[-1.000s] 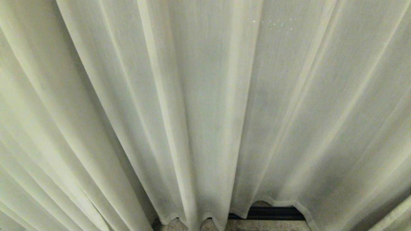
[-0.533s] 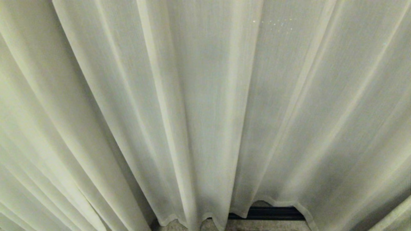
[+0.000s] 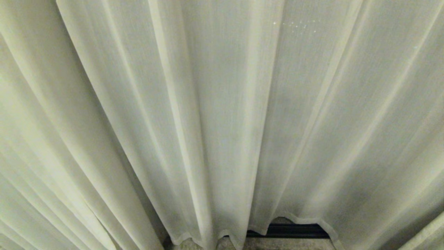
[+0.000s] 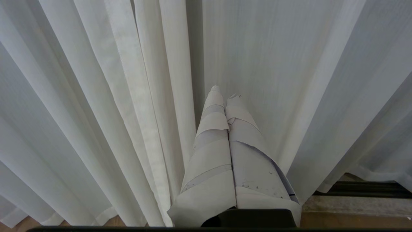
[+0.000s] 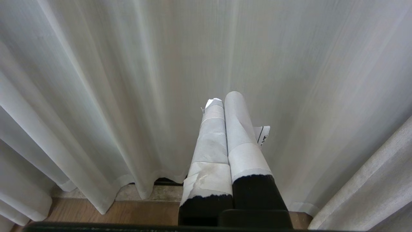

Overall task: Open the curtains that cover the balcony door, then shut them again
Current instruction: Close the outer curtains on both sides

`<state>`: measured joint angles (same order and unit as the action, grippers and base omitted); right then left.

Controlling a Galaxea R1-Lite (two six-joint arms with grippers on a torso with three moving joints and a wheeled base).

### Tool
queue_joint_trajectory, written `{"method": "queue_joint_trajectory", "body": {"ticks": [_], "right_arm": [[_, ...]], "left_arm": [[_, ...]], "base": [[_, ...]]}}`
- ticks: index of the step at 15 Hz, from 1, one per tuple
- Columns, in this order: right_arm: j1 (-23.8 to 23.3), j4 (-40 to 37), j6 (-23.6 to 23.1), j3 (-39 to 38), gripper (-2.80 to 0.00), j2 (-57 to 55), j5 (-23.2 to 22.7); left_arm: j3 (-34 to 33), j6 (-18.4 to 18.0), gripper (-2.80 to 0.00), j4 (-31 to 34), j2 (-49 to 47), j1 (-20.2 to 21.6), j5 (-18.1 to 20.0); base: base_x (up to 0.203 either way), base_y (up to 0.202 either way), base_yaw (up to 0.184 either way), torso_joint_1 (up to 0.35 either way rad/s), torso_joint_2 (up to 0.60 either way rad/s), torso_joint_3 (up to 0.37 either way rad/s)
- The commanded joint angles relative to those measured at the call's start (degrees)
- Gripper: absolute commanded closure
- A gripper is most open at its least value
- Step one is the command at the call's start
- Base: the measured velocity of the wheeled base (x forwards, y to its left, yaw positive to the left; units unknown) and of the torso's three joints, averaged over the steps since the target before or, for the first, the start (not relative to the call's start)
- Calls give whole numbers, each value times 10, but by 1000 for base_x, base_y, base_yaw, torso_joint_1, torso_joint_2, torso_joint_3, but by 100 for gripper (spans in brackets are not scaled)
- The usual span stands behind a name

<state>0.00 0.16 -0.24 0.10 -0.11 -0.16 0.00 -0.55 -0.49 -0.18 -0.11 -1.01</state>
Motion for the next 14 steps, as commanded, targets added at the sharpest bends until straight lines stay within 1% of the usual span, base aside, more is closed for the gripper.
{"method": "queue_joint_trajectory", "body": {"ticks": [1, 14], "right_arm": [[0, 0, 0, 0, 0, 0, 0], [0, 0, 0, 0, 0, 0, 0]], "left_arm": [[0, 0, 0, 0, 2, 0, 0], [0, 1, 0, 0, 2, -1, 0]], "base": [[0, 0, 0, 0, 0, 0], [0, 0, 0, 0, 0, 0]]}}
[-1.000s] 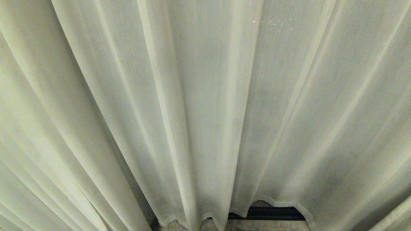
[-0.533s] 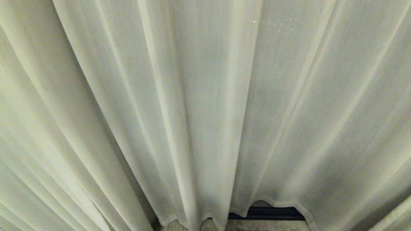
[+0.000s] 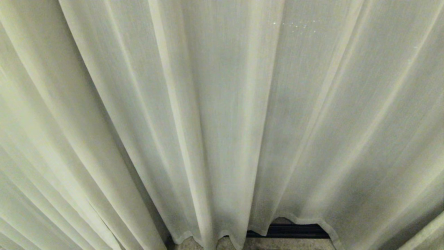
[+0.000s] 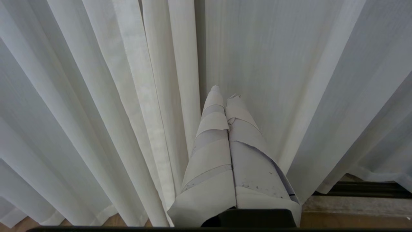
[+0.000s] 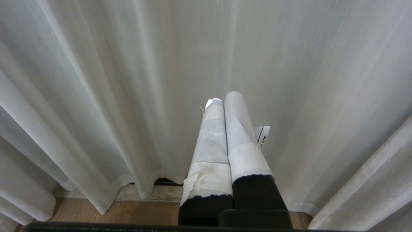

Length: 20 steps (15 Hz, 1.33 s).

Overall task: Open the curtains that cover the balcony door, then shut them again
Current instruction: Close the outer curtains on both sides

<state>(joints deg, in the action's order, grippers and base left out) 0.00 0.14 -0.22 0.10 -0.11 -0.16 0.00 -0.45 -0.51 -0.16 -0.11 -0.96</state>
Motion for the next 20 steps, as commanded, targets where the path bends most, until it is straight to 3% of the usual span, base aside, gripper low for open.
{"method": "queue_joint_trajectory", "body": {"ticks": [1, 20], "right_arm": [[0, 0, 0, 0, 0, 0, 0], [0, 0, 0, 0, 0, 0, 0]], "left_arm": [[0, 0, 0, 0, 2, 0, 0], [0, 0, 0, 1, 2, 0, -1]], "base": [[0, 0, 0, 0, 0, 0], [0, 0, 0, 0, 0, 0]]}}
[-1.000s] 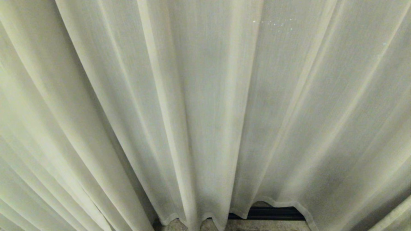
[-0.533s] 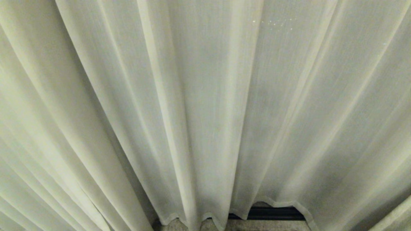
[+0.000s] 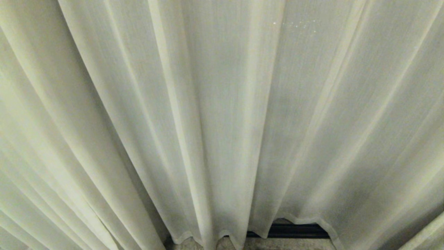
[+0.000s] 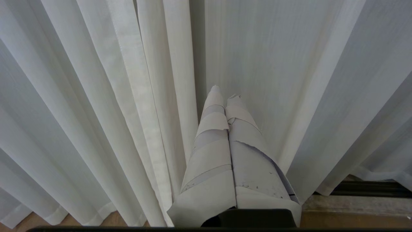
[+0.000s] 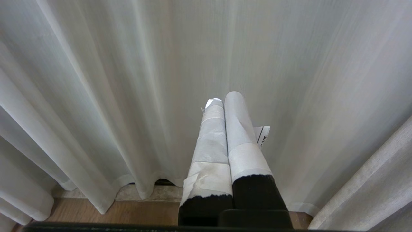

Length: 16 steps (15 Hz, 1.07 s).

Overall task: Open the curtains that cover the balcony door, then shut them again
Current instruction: Close the outer curtains on both sides

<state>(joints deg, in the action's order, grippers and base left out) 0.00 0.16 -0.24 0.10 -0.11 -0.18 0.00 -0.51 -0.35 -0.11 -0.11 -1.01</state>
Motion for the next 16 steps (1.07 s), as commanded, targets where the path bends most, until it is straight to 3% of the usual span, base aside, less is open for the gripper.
{"method": "queue_joint_trajectory", "body": {"ticks": [1, 9, 16], "right_arm": [[0, 0, 0, 0, 0, 0, 0], [0, 0, 0, 0, 0, 0, 0], [0, 0, 0, 0, 0, 0, 0]], "left_arm": [[0, 1, 0, 0, 1, 0, 0], [0, 3, 0, -1, 1, 0, 0], [0, 5, 0, -1, 1, 0, -1]], "base": [[0, 0, 0, 0, 0, 0], [0, 0, 0, -4, -2, 2], [0, 172, -1, 2, 3, 1]]}}
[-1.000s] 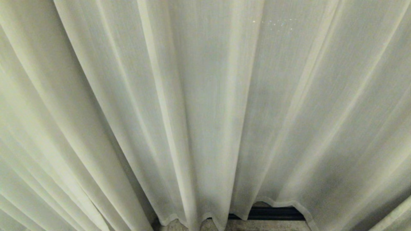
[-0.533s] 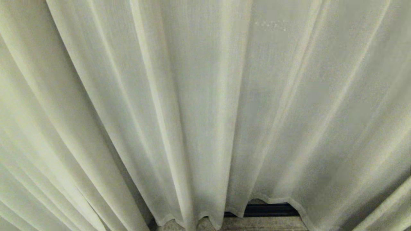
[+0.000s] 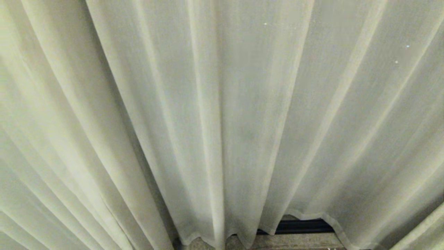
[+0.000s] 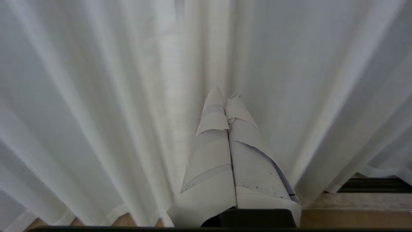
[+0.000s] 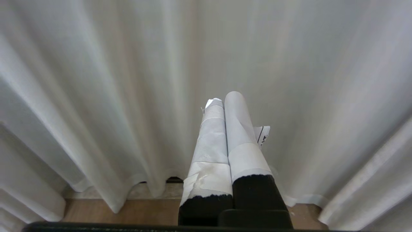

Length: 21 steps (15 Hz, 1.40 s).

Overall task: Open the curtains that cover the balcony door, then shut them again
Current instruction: Close the outer curtains on both sides

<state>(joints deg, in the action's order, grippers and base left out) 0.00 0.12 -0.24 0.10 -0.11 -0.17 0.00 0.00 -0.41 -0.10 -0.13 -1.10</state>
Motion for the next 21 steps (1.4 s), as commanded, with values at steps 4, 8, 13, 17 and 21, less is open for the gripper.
{"method": "queue_joint_trajectory", "body": {"ticks": [4, 8, 13, 17, 21], "right_arm": [[0, 1, 0, 0, 0, 0, 0], [0, 1, 0, 0, 0, 0, 0], [0, 1, 0, 0, 0, 0, 0], [0, 1, 0, 0, 0, 0, 0], [0, 1, 0, 0, 0, 0, 0]], "left_arm": [[0, 0, 0, 0, 1, 0, 0], [0, 0, 0, 0, 1, 0, 0], [0, 0, 0, 0, 1, 0, 0], [0, 0, 0, 0, 1, 0, 0], [0, 0, 0, 0, 1, 0, 0]], "base": [[0, 193, -1, 1, 2, 3], [0, 193, 1, 3, 2, 1], [0, 189, 1, 4, 2, 4], [0, 194, 1, 2, 2, 2], [0, 190, 3, 3, 2, 2]]}}
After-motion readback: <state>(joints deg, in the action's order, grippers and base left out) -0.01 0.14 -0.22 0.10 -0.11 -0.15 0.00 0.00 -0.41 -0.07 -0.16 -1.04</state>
